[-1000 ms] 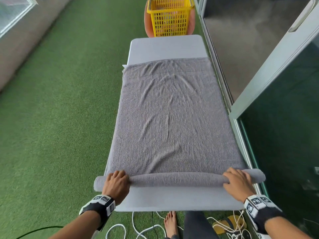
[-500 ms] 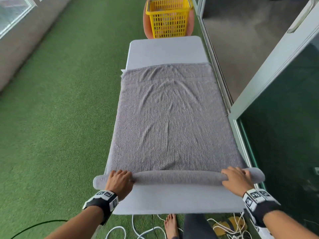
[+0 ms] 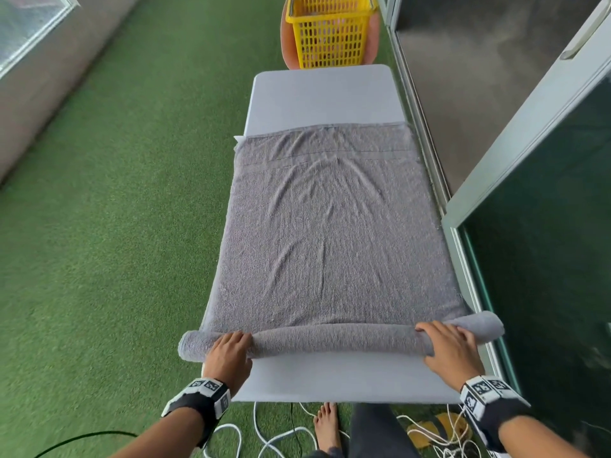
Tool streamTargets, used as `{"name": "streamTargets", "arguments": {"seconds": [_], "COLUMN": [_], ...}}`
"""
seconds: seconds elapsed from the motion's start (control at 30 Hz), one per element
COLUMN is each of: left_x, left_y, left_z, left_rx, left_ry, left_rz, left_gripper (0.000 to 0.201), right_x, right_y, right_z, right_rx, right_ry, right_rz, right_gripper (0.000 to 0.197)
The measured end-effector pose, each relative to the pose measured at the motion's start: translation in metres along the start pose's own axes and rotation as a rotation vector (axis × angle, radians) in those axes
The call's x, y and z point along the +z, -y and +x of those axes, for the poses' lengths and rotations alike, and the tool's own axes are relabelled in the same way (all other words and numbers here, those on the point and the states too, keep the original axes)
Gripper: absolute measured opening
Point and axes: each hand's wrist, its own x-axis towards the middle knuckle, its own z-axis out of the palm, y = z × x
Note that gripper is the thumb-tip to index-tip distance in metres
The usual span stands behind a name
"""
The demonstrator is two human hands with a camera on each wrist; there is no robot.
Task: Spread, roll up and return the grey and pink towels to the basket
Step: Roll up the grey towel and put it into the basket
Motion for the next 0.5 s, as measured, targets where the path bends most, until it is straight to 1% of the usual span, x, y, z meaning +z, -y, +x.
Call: {"name": "streamTargets", "arguments": {"seconds": [0.1,0.2,0.27,0.3,0.33,0.4,0.43,0.47,0.5], "left_x": [0.003,0.004,0.003,0.000,-0.002,-0.004,-0.003,-0.001,0.002], "left_y": [-0.002,0.002,0.009,0.012,0.013,0.015,0.015,0.014,0.014], "left_z": [-0.018,-0.030,-0.028,-0.024,-0.019,-0.010,-0.006,-0.005,-0.005], "left_rx": [-0.014,-0.030,-0.011,0.006,0.013,-0.018,-0.045,-0.054,-0.044], "left_ry": [0.011,0.078,0.055,0.028,0.006,-0.049,-0.041,0.009,0.058], "left_rz": [-0.058,-0.065,-0.052,-0.048,-0.048,-0.037,-0.039,-0.037,-0.013], "left_gripper": [0.042,0.032,0.022,0.025,0.035,0.055,0.060,0.064,0.068], "right_x": [0.008,0.009,0.003,-0.002,-0.005,-0.010,-0.011,-0.010,-0.006], "right_y": [0.003,0.006,0.004,0.003,0.001,-0.002,-0.004,-0.006,-0.008], "right_z": [-0.016,-0.027,-0.024,-0.020,-0.015,-0.005,-0.001,0.000,-0.001], "right_rx": [0.021,0.024,-0.013,-0.021,-0.022,-0.021,-0.020,-0.016,-0.015], "right_ry": [-0.020,-0.008,-0.015,-0.014,-0.043,-0.176,-0.210,-0.176,-0.105], "right_rz": [-0.004,-0.033,-0.023,-0.014,-0.007,0.034,0.063,0.083,0.082], "right_gripper": [0.047,0.033,0.019,0.018,0.023,0.038,0.047,0.051,0.053]}}
